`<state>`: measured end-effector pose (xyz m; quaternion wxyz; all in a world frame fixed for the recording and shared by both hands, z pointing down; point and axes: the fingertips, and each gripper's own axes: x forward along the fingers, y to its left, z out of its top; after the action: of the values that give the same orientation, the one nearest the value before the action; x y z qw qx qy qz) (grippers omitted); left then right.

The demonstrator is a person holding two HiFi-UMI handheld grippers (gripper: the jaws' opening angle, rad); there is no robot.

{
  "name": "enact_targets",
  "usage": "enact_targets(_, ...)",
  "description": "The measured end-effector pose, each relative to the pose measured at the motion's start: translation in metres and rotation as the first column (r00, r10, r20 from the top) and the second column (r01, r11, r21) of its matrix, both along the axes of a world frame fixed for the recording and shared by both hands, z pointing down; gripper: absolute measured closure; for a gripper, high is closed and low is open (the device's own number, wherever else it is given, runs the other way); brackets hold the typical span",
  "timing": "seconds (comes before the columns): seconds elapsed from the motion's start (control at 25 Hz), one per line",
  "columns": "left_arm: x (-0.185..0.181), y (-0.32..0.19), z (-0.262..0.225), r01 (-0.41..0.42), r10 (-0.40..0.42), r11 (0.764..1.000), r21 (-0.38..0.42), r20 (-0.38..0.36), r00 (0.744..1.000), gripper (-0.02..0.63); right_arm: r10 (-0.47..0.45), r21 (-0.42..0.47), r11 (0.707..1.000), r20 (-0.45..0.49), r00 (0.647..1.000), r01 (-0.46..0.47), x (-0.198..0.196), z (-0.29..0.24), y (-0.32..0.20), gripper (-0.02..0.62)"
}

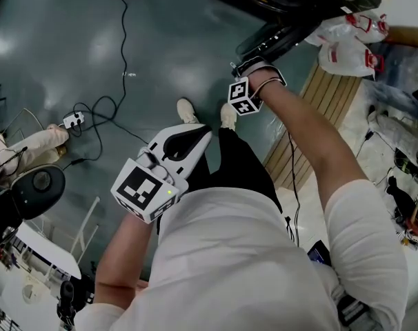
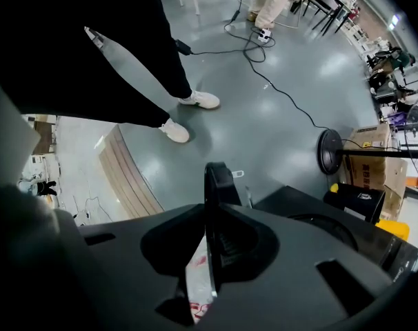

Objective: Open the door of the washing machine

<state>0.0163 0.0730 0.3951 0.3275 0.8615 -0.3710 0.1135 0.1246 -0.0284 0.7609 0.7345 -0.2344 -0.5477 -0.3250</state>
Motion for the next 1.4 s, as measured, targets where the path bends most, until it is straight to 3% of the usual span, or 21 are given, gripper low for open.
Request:
enact_targets(0.8, 0.072, 0.002, -0.002, -0.111, 0.111, 0.994, 0.003, 0.012, 0.994, 0.588, -0.153, 0.003, 0.988, -0.044, 0.987, 0.153, 0.087, 0.003, 0.044, 0.523)
enact_targets(1.4, 0.112, 0.005, -0.008, -0.158, 0.158, 0.987, 0.021, 0.021, 0.987, 0.588, -0.216, 0.011, 0.976, -0.117, 0.969, 0.219, 0.178, 0.006, 0.063, 0.517)
